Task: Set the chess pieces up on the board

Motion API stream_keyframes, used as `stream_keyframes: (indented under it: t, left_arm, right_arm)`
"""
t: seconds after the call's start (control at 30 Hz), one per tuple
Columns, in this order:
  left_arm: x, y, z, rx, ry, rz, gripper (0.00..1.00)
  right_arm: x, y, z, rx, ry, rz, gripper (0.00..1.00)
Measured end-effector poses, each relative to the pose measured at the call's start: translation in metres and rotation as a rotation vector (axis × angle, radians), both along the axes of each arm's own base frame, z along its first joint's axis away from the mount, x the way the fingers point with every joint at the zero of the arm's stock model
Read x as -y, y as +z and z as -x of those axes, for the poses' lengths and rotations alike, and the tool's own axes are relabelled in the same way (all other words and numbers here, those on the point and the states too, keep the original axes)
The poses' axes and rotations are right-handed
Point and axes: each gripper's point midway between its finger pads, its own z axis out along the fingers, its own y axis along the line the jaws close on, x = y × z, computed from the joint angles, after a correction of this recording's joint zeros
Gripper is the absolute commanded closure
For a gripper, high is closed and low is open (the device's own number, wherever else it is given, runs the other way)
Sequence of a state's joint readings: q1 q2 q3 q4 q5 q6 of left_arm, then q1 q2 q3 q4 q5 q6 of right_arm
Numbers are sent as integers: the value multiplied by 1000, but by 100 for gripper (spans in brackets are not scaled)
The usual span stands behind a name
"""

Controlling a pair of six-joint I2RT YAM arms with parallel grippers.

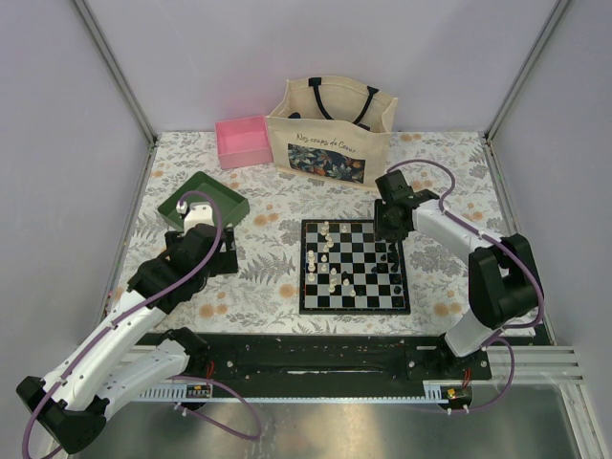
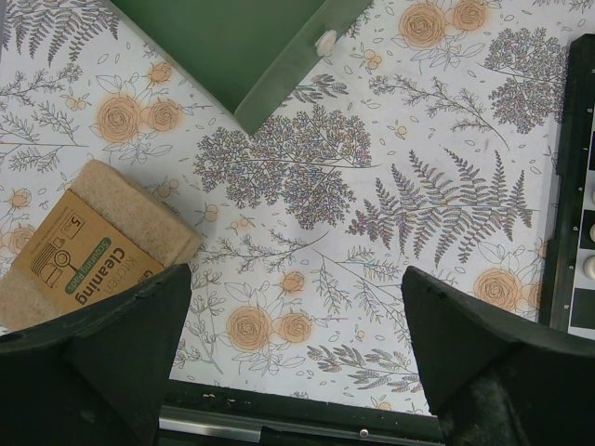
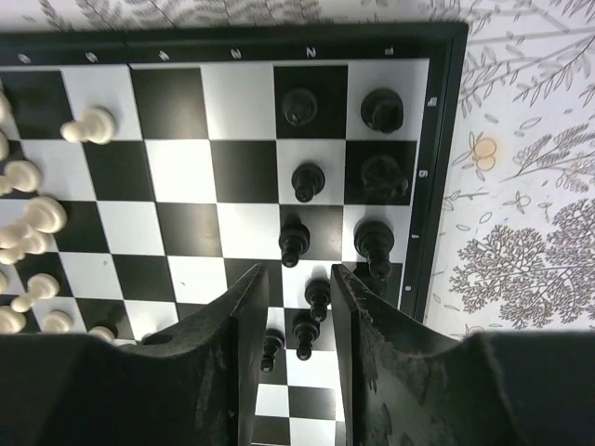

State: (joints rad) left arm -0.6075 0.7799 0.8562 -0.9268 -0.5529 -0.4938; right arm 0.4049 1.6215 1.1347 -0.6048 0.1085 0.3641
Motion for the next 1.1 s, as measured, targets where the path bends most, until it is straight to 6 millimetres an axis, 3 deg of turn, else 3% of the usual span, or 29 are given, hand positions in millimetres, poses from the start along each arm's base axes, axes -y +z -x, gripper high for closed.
stream_keyframes:
  t: [0.17,0.6,0.9,1.1]
  left_arm:
    - [0,0,0,0,0,0,1]
    - [0,0,0,-1,0,0,1]
    - [0,0,0,-2,0,-1,1]
    - [0,-1,0,-7,0,-4,1]
  right_arm:
    - [-1,-13,13,-46,10,-4,59]
    - [-8,-37,16,-105,31,20,66]
    - [-8,-37,12,-98,26,29,67]
    - [-8,-34,7,-80,24,30,74]
